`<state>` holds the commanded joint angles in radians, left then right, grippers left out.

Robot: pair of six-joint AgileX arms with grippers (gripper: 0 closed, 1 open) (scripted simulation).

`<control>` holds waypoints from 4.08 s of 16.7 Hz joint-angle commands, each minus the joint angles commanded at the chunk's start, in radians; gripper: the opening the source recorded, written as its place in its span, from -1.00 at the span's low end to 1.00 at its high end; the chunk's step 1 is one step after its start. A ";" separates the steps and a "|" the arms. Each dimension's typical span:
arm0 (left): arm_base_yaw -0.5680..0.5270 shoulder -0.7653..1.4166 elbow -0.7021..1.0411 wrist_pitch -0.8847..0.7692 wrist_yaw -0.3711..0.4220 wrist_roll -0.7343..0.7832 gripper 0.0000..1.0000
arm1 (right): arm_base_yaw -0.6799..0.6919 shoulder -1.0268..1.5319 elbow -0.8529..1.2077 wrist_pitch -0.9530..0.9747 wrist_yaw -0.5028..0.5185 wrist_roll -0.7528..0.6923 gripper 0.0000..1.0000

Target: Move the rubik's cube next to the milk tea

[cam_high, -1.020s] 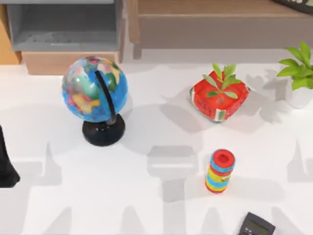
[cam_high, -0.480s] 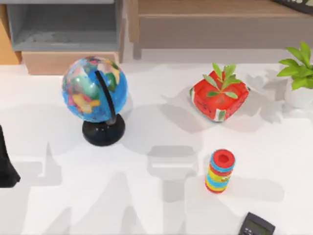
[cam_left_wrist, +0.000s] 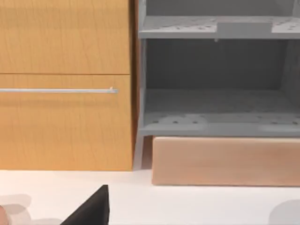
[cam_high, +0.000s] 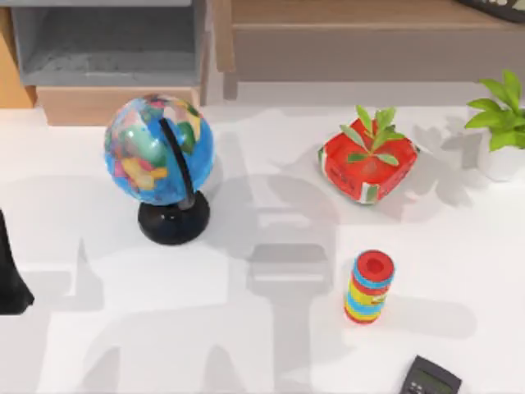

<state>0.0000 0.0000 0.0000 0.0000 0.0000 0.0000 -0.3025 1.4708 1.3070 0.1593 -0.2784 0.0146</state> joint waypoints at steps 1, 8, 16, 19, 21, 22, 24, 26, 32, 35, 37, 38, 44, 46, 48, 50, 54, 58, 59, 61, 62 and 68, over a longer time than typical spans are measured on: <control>0.000 0.000 0.000 0.000 0.000 0.000 1.00 | -0.012 0.058 0.052 0.007 -0.011 0.001 1.00; 0.000 0.000 0.000 0.000 0.000 0.000 1.00 | -0.048 0.220 0.205 0.025 -0.044 0.002 1.00; 0.000 0.000 0.000 0.000 0.000 0.000 1.00 | -0.003 0.277 0.244 0.044 0.001 0.002 1.00; 0.000 0.000 0.000 0.000 0.000 0.000 1.00 | 0.013 0.307 0.294 0.023 0.018 0.002 1.00; 0.000 0.000 0.000 0.000 0.000 0.000 1.00 | 0.011 0.339 0.359 -0.010 0.016 0.002 1.00; 0.000 0.000 0.000 0.000 0.000 0.000 1.00 | 0.006 0.362 0.395 -0.022 0.012 0.002 1.00; 0.000 0.000 0.000 0.000 0.000 0.000 1.00 | -0.003 0.421 0.462 -0.031 0.005 0.002 1.00; 0.000 0.000 0.000 0.000 0.000 0.000 1.00 | -0.005 0.448 0.488 -0.031 0.003 0.001 1.00; 0.000 0.000 0.000 0.000 0.000 0.000 1.00 | -0.005 0.448 0.488 -0.031 0.003 0.001 0.70; 0.000 0.000 0.000 0.000 0.000 0.000 1.00 | -0.005 0.448 0.488 -0.031 0.003 0.001 0.25; 0.000 0.000 0.000 0.000 0.000 0.000 1.00 | -0.005 0.448 0.488 -0.031 0.003 0.001 -0.06; 0.000 0.000 0.000 0.000 0.000 0.000 1.00 | -0.005 0.448 0.488 -0.031 0.003 0.001 -0.21; 0.000 0.000 0.000 0.000 0.000 0.000 1.00 | -0.005 0.448 0.488 -0.031 0.003 0.001 -1.00; 0.000 0.000 0.000 0.000 0.000 0.000 1.00 | -0.005 0.448 0.488 -0.031 0.003 0.001 -1.00; 0.000 0.000 0.000 0.000 0.000 0.000 1.00 | -0.005 0.448 0.488 -0.031 0.003 0.001 -1.00; 0.000 0.000 0.000 0.000 0.000 0.000 1.00 | -0.005 0.448 0.488 -0.031 0.003 0.001 -1.00; 0.000 0.000 0.000 0.000 0.000 0.000 1.00 | -0.002 0.433 0.485 -0.023 0.003 -0.002 -1.00; 0.000 0.000 0.000 0.000 0.000 0.000 1.00 | 0.030 0.432 0.521 -0.029 -0.003 -0.011 -1.00; 0.000 0.000 0.000 0.000 0.000 0.000 1.00 | 0.028 0.442 0.534 -0.045 -0.003 -0.010 -1.00; 0.000 0.000 0.000 0.000 0.000 0.000 1.00 | 0.009 0.451 0.543 -0.071 -0.001 -0.003 -1.00; 0.000 0.000 0.000 0.000 0.000 0.000 1.00 | 0.000 0.452 0.539 -0.074 0.001 0.001 -1.00; 0.000 0.000 0.000 0.000 0.000 0.000 1.00 | -0.001 0.439 0.537 -0.081 0.004 0.001 -1.00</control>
<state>0.0000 0.0000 0.0000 0.0000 0.0000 0.0000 -0.3035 1.9102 1.8441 0.0778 -0.2746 0.0155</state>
